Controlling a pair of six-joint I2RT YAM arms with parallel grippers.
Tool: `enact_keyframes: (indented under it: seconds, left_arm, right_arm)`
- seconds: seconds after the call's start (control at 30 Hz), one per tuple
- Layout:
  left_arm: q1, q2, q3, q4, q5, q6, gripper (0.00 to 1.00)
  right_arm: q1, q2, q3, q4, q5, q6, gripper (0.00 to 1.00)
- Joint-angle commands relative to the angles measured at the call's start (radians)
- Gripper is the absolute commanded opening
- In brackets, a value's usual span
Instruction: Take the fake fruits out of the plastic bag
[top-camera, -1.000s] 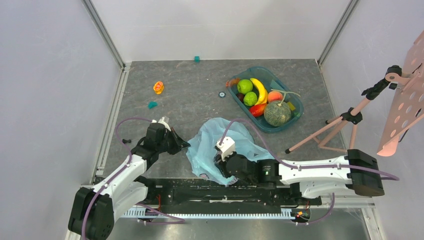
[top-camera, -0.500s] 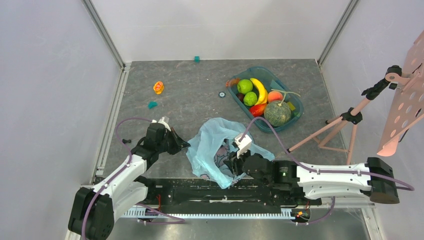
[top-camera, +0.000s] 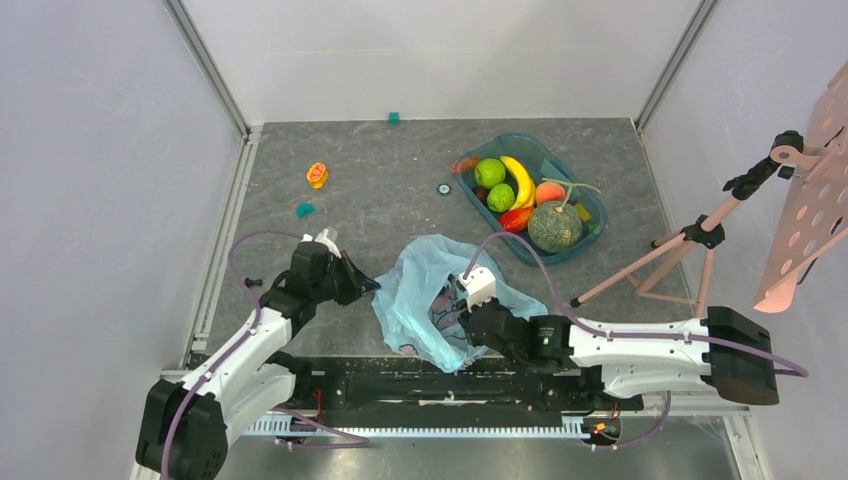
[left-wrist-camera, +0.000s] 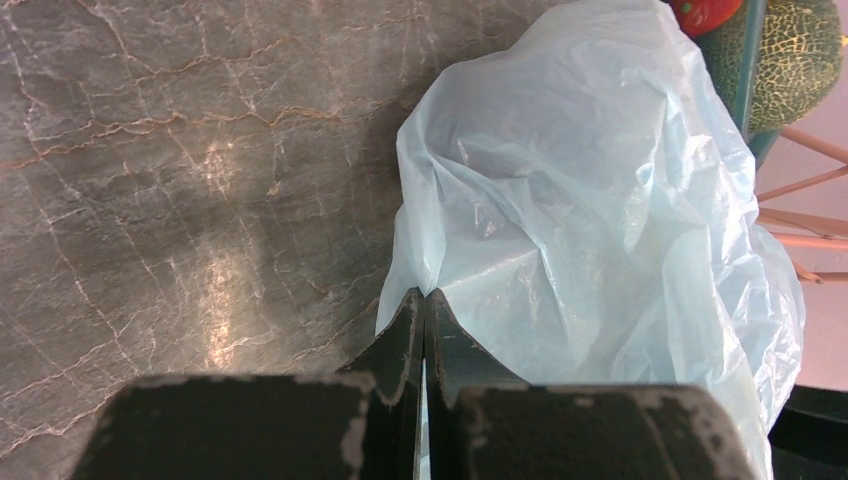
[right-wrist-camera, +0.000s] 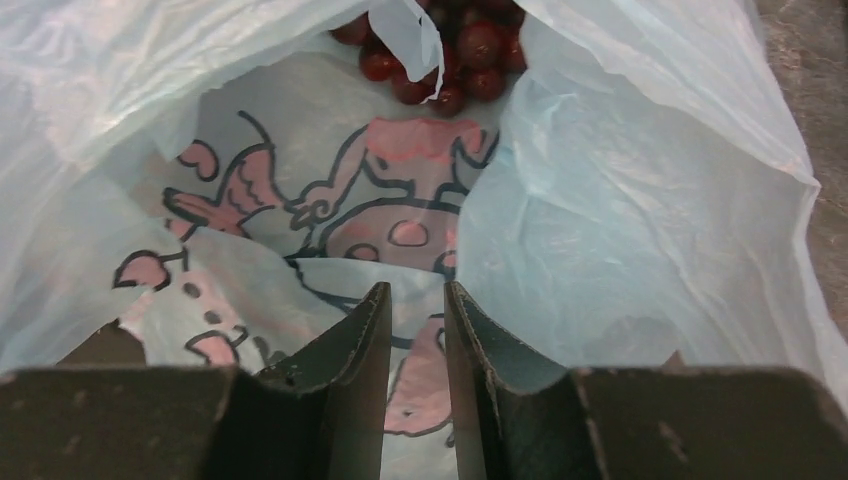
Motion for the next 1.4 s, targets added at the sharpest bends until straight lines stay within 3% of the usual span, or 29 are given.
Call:
enact_keyframes:
  seconds: [0.0, 0.23, 0.5, 0.7, 0.97, 1.23, 1.37]
  left_arm:
    - [0.004, -0.020, 0.045, -0.005, 0.000, 0.044, 0.02]
    - [0.005, -0.006, 0.031, 0.013, 0.015, 0.038, 0.02]
    - [0.005, -0.013, 0.027, 0.014, 0.019, 0.049, 0.02]
    - [0.004, -0.003, 0.012, 0.030, 0.034, 0.055, 0.02]
    - [0.004, 0.000, -0.002, 0.040, 0.038, 0.055, 0.02]
    - [0.004, 0.015, -0.012, 0.063, 0.044, 0.057, 0.02]
    - [0.005, 0.031, -0.012, 0.079, 0.057, 0.060, 0.02]
  right_arm:
    - [-0.065, 0.016, 0.040, 0.081, -0.032, -0.027, 0.29]
    - [-0.198, 0.131, 0.155, 0.143, -0.110, -0.140, 0.33]
    - [-0.202, 0.315, 0.376, 0.139, -0.335, -0.196, 0.31]
    - [-0.143, 0.405, 0.442, 0.142, -0.349, -0.196, 0.32]
    - [-0.133, 0.386, 0.392, 0.166, -0.296, -0.184, 0.34]
    - [-0.137, 0.378, 0.249, 0.142, -0.135, -0.140, 0.55]
    - [-0.139, 0.407, 0.235, 0.229, -0.128, -0.159, 0.78]
